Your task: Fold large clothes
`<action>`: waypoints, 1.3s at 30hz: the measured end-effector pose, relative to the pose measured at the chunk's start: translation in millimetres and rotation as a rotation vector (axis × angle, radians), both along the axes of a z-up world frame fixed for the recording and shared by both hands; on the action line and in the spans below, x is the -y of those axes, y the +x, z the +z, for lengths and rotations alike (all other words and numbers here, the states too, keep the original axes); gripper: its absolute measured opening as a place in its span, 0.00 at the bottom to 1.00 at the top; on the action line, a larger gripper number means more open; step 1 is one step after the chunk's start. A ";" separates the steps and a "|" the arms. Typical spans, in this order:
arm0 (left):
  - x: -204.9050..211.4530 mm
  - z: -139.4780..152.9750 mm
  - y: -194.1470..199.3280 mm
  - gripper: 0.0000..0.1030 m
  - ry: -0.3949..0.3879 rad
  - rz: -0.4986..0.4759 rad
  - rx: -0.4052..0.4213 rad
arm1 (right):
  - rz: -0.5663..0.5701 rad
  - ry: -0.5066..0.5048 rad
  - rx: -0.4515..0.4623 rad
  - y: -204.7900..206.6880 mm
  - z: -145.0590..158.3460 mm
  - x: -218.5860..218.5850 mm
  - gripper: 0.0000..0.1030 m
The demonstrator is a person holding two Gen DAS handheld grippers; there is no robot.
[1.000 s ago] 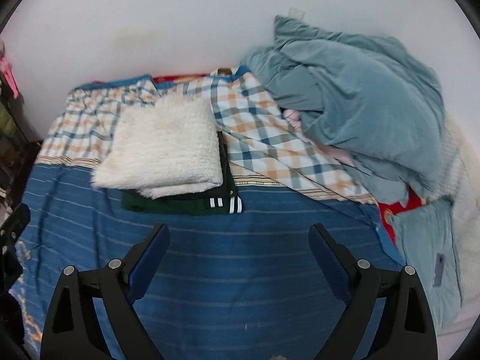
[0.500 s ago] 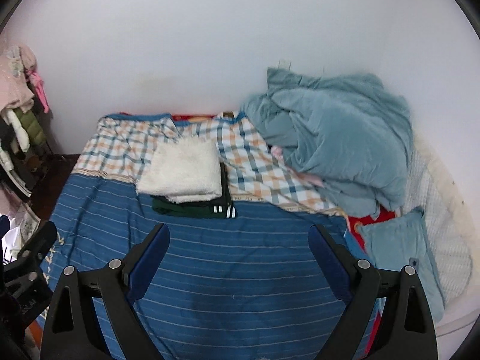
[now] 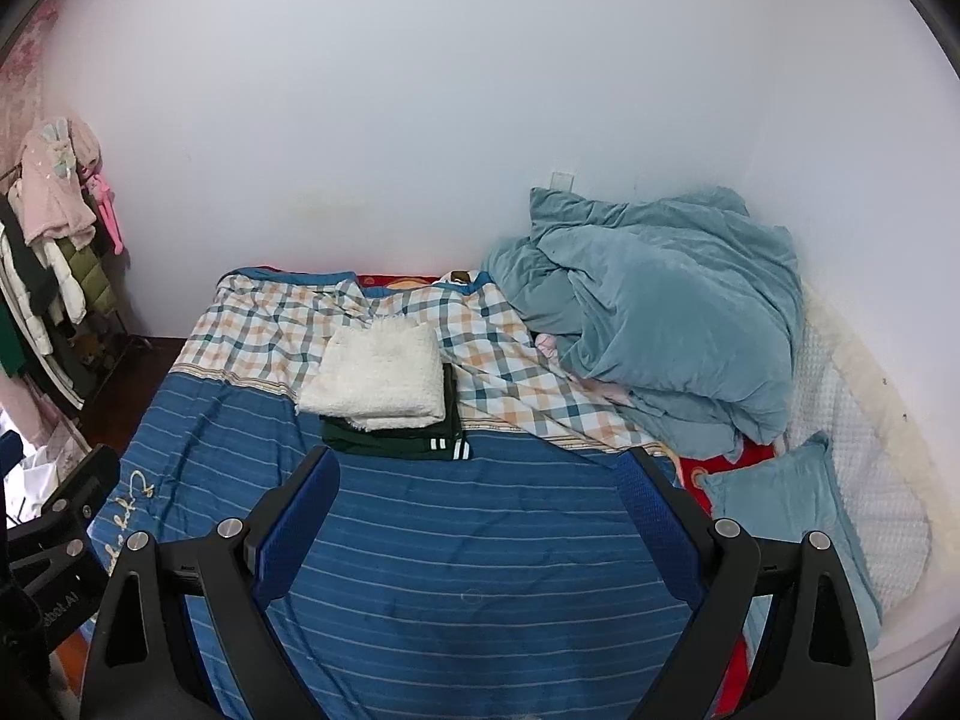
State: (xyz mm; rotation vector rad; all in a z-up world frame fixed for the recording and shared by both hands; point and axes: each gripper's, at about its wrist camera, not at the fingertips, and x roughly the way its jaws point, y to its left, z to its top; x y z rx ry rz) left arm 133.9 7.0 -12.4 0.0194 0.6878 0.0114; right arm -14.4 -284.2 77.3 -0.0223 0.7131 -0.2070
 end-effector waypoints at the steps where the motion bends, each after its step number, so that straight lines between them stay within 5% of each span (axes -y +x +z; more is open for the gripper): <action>1: 0.0 1.0 -0.8 0.98 -0.002 0.000 -0.002 | 0.000 -0.002 -0.001 -1.2 1.1 0.5 0.92; 39: -3.2 15.2 -22.4 0.99 -0.006 0.025 0.026 | 0.034 0.012 0.024 -19.8 19.6 9.4 0.94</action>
